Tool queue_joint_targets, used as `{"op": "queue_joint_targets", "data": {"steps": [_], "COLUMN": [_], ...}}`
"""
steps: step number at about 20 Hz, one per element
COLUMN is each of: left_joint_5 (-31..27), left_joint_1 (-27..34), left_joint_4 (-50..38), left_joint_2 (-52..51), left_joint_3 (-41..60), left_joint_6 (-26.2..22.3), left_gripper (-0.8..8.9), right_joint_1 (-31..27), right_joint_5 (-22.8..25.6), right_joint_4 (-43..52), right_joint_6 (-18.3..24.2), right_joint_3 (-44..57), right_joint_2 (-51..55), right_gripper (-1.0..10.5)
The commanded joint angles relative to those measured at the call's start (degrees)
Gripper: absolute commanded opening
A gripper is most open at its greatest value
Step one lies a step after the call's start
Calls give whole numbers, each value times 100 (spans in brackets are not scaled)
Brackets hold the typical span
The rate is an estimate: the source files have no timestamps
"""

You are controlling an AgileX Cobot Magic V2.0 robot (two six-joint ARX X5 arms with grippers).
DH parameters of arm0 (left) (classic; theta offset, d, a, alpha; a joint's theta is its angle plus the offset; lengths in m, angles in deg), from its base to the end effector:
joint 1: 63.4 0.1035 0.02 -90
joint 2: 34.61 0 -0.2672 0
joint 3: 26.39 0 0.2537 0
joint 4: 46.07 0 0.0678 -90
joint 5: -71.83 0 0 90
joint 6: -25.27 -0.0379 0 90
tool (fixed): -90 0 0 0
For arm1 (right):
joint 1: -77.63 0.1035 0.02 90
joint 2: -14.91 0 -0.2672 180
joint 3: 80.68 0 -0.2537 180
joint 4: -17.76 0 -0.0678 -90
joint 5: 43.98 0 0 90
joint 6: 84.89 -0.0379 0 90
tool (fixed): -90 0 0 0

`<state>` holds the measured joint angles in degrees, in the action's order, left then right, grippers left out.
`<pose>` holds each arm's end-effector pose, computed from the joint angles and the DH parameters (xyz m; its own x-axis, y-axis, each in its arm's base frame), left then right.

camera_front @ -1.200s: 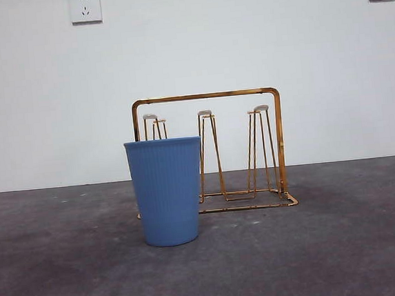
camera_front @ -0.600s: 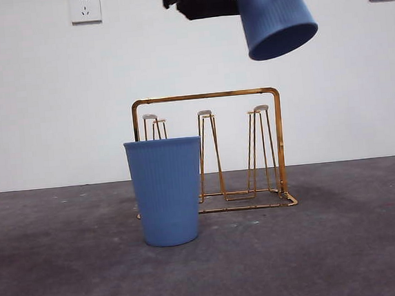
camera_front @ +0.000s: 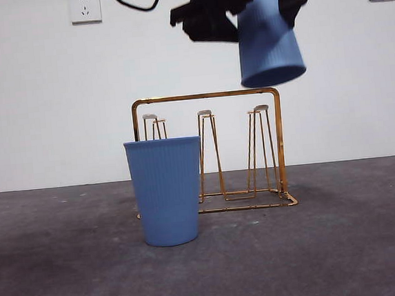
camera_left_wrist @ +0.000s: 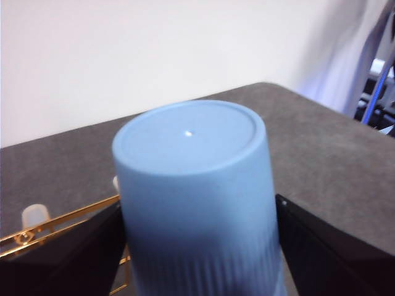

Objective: Pick up cup 1,put cup 1 in the cup rack,pick up cup 2,put cup 2 in the cup rack

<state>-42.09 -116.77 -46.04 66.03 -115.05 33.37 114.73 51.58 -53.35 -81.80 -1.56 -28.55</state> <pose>0.2616 -0.3260 0.2921 0.8588 -0.4756 -0.1902 0.4745 0.8786 -0.0543 0.0542 0.0364 0.4761 0.8297 0.5060 -0.2356 -0.5347 0.8417 -0.0753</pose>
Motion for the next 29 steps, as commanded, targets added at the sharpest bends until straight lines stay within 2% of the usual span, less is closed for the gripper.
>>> {"op": "queue_joint_targets", "data": {"steps": [1, 20, 29], "left_joint_5": [-164, -319, -793], "left_joint_1": [20, 72, -175], "left_joint_4": [-101, -221, -146], "left_joint_2": [79, 592, 634], "left_joint_3": [20, 20, 20], "left_joint_6": [-4, 372, 363], "left_gripper": [-8, -8, -8], "right_joint_1": [0, 2, 0], "right_joint_5": [7, 2, 4], "right_joint_4": [31, -4, -105], "right_joint_6": [63, 131, 212], "right_joint_3": [22, 22, 22], "right_joint_2": [20, 17, 17], "right_gripper": [221, 221, 220]}}
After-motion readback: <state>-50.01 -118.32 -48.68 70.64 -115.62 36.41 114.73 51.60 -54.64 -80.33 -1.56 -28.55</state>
